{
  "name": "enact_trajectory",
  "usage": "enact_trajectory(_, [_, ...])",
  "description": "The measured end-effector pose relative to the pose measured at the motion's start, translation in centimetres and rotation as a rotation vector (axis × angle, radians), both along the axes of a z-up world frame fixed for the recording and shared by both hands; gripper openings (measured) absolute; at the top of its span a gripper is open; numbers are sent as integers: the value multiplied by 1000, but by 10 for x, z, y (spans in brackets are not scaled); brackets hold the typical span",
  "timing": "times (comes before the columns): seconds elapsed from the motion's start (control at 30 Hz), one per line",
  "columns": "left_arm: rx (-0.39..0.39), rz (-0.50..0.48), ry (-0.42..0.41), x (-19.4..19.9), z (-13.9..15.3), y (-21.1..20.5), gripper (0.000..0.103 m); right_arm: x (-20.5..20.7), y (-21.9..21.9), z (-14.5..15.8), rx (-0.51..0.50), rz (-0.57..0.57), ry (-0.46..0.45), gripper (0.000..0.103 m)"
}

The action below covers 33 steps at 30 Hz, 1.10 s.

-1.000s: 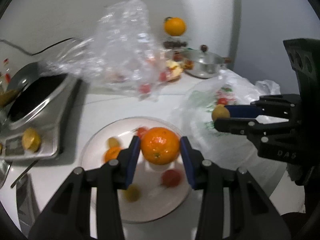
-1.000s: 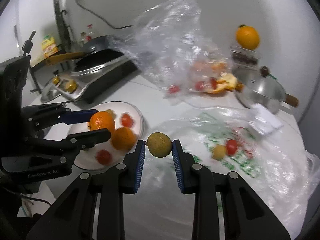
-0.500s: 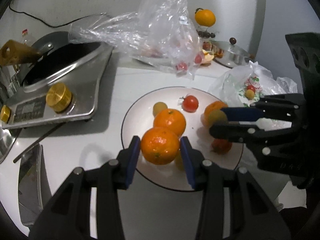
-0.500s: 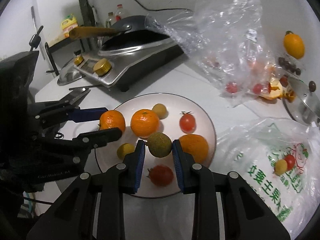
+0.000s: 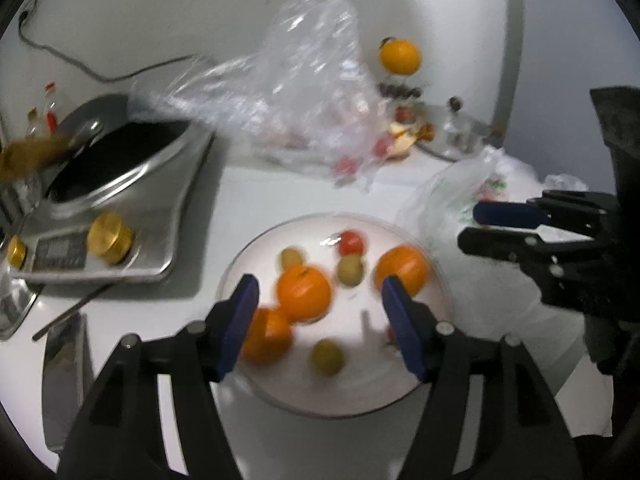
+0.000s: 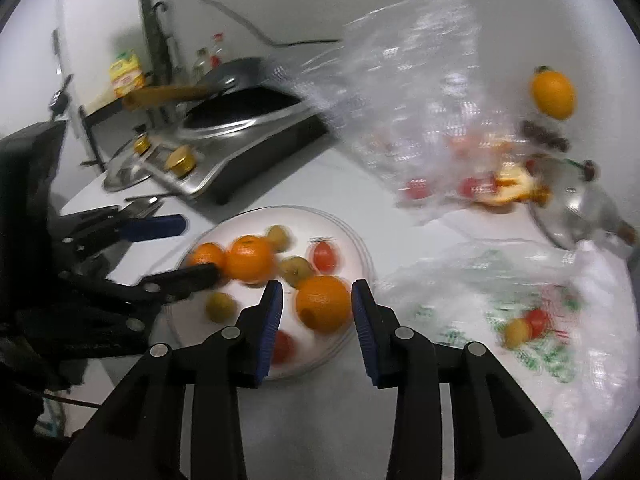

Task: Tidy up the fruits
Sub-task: 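Carry the orange with the left tool while the right carries the yellow fruit onto the plate, then open both, then grasp a yellow fruit with the left tool while the right tool grasps a red tomato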

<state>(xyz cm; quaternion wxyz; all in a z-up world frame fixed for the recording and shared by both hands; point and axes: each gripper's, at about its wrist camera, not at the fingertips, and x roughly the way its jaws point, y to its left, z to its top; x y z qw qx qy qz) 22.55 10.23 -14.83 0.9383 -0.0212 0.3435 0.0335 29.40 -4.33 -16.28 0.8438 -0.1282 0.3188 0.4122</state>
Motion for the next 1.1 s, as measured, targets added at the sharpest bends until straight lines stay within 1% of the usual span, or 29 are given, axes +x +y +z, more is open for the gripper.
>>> enact_trajectory(0.07, [-3, -42, -23, 7, 6, -20, 66, 10, -25, 4, 3, -51, -19, 38])
enact_trajectory(0.17, [9, -101, -29, 24, 9, -52, 66, 26, -59, 4, 0, -111, -35, 38])
enact_trajectory(0.27, [23, -141, -16, 43, 9, -79, 66, 43, -88, -1, 0, -159, -25, 37])
enact_trajectory(0.4, [40, -181, -6, 65, 9, -109, 66, 64, -110, -13, 2, -188, -1, 34])
enact_trajectory(0.47, [39, -187, 14, 78, 4, -119, 66, 73, -116, -19, 0, -188, 15, 33])
enact_trajectory(0.73, [38, -205, 76, 105, -13, -137, 66, 114, -122, -40, -2, -208, 98, 33])
enact_trajectory(0.83, [43, -222, 99, 115, -18, -147, 66, 124, -125, -45, 36, -188, 163, 33])
enact_trajectory(0.87, [45, -232, 108, 118, -21, -151, 66, 127, -124, -49, 29, -189, 178, 33])
enact_trajectory(1.0, [50, -263, 129, 125, -27, -163, 66, 138, -127, -50, 60, -199, 216, 33])
enact_trajectory(1.1, [65, -274, 137, 131, -31, -170, 66, 146, -130, -52, 88, -202, 261, 33])
